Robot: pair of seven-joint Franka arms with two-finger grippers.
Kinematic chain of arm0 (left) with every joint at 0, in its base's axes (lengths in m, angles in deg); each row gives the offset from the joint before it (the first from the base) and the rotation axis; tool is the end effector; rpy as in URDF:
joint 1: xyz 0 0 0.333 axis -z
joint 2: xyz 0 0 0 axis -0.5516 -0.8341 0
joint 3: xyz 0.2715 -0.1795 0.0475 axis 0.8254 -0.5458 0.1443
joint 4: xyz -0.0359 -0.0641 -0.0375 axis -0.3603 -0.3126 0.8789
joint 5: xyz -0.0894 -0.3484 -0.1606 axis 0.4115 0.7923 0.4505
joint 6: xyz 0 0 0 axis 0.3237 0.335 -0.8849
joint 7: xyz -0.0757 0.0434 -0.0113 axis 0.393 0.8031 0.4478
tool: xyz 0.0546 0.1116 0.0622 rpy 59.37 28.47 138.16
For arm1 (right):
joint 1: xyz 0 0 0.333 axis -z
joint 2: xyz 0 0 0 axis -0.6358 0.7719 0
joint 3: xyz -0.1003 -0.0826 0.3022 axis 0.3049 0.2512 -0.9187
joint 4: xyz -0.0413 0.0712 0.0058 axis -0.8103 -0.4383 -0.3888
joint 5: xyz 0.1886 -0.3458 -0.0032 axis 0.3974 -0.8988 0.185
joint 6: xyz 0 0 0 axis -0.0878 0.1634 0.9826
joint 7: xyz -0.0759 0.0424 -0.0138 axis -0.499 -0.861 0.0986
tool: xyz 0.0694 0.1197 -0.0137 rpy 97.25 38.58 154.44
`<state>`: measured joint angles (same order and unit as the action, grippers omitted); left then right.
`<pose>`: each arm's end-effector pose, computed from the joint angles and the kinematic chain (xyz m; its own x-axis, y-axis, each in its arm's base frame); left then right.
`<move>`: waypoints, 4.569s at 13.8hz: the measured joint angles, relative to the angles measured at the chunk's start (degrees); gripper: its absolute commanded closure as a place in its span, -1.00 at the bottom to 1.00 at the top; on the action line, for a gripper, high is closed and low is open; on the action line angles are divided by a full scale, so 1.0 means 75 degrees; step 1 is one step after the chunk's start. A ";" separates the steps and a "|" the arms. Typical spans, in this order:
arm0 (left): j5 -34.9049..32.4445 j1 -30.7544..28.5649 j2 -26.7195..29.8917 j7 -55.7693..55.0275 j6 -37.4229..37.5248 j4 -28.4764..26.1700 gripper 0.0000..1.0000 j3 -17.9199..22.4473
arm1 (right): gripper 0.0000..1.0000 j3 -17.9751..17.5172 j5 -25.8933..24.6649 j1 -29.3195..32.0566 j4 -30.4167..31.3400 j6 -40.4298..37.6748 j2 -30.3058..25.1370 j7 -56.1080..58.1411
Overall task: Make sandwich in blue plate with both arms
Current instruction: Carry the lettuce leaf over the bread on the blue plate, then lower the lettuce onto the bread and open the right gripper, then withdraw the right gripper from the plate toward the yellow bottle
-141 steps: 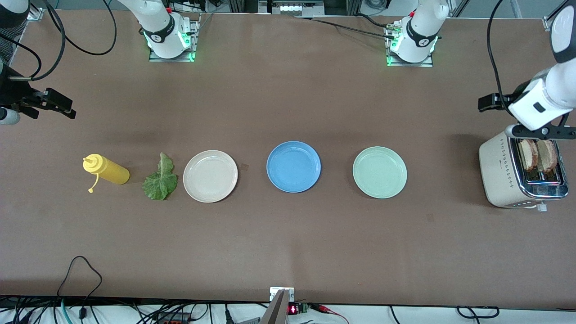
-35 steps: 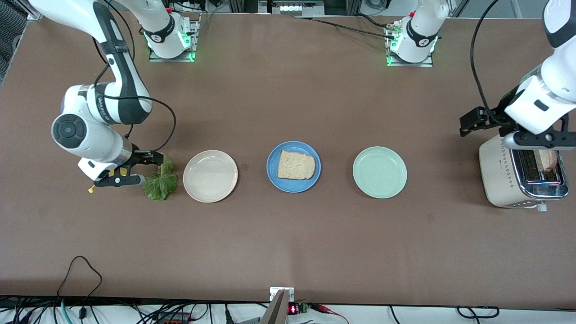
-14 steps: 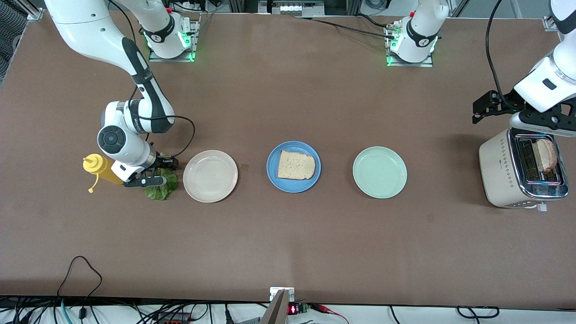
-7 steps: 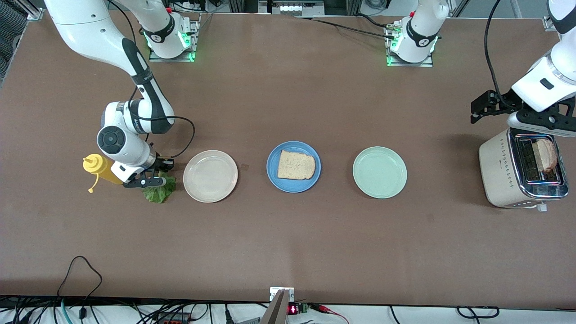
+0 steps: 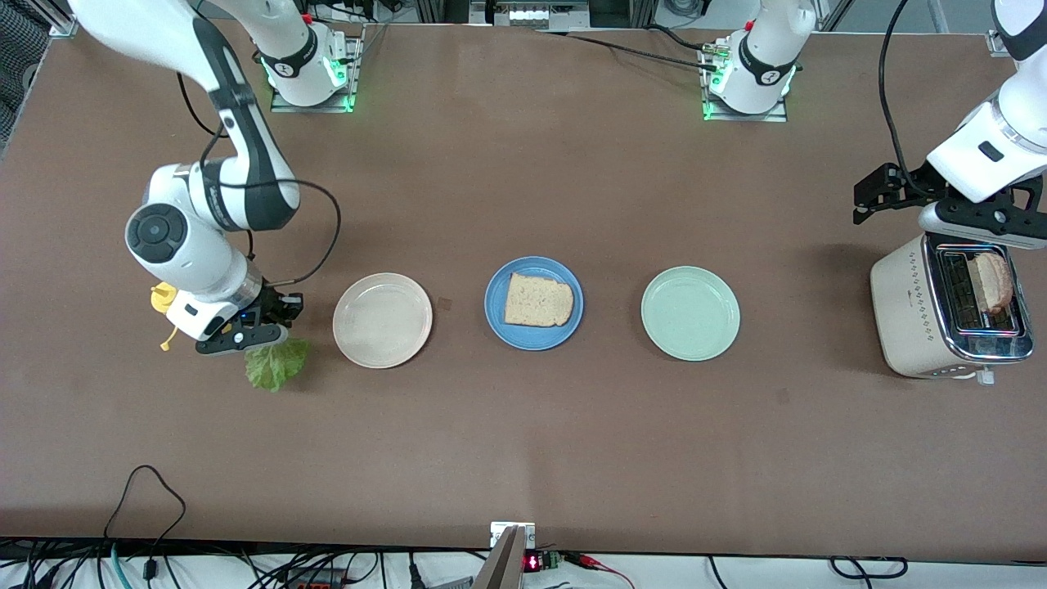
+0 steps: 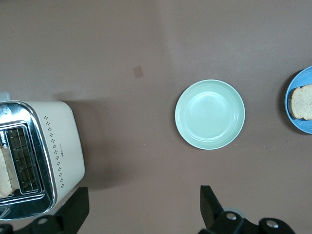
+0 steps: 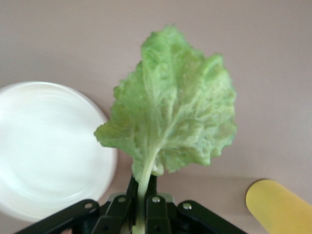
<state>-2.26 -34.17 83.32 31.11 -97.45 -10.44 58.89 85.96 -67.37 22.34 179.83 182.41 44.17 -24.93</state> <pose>0.5563 -0.0306 0.5607 0.9840 -0.1766 0.0253 -0.1766 -0.9843 -0.0010 0.6333 0.1269 0.3127 0.9597 0.2785 0.0366 0.2771 -0.9600 0.0394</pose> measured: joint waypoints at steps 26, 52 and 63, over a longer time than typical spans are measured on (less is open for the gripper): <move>0.0000 -0.0020 -0.0007 0.0000 0.0088 0.0046 -1.00 0.0001 | 1.00 -0.1113 -0.0467 -0.3096 -0.4419 -0.0602 0.3568 0.7612; 0.0000 -0.0017 -0.0092 0.0000 0.0089 0.0124 -1.00 0.0000 | -1.00 -0.0867 -0.0662 -0.2616 -0.4724 -0.0629 0.3117 0.5297; 0.0001 0.0001 -0.0092 0.0000 0.0104 0.0141 -1.00 -0.0019 | -1.00 -0.0834 -0.0644 0.1291 -0.4722 -0.2865 0.1644 0.5062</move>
<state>-2.25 -34.16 82.63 31.11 -96.67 -9.39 58.74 79.70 -72.20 32.02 144.41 160.93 56.50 13.04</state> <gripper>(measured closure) 0.000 0.000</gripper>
